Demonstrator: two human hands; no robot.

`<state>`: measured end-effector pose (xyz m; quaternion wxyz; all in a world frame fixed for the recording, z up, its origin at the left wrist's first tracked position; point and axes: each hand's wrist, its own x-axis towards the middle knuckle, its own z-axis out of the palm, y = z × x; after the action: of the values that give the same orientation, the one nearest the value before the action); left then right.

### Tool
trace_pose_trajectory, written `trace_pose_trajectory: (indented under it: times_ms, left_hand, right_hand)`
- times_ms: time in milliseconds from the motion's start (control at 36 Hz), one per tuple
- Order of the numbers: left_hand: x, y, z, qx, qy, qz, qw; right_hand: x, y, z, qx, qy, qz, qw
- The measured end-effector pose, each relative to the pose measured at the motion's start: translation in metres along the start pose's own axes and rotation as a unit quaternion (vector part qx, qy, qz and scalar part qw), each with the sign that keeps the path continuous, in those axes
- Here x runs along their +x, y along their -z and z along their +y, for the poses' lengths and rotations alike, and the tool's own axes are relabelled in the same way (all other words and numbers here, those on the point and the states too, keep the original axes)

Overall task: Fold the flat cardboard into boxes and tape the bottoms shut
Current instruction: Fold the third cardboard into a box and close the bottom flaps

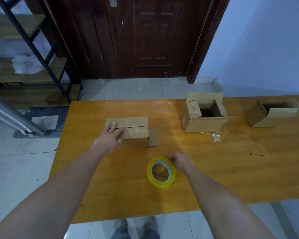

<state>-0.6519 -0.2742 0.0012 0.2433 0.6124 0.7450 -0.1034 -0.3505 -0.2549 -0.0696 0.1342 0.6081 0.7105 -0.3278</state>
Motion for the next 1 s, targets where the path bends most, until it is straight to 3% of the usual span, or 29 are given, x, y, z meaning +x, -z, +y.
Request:
trace_pose_trajectory:
  times_ms: [250, 500, 778, 889, 1000]
  left_hand:
    - [0.001, -0.004, 0.0, -0.007, 0.008, 0.01, 1.0]
    - [-0.001, -0.006, 0.001, -0.008, 0.014, 0.024, 1.0]
    - [-0.002, -0.006, 0.001, -0.002, 0.011, 0.027, 1.0]
    - [-0.003, -0.005, 0.001, -0.003, 0.009, 0.023, 1.0]
    - [-0.003, -0.003, 0.001, -0.006, 0.01, 0.019, 1.0]
  right_hand:
    - [-0.002, -0.005, 0.005, -0.052, 0.049, 0.057, 0.996]
    - [0.0, -0.021, 0.014, -0.012, 0.091, 0.084, 0.992]
    - [-0.005, -0.011, 0.007, -0.033, 0.138, 0.055, 0.988]
    - [-0.003, -0.011, 0.009, 0.06, 0.069, 0.014, 0.996]
    - [-0.005, -0.017, 0.008, 0.228, 0.01, -0.01, 0.973]
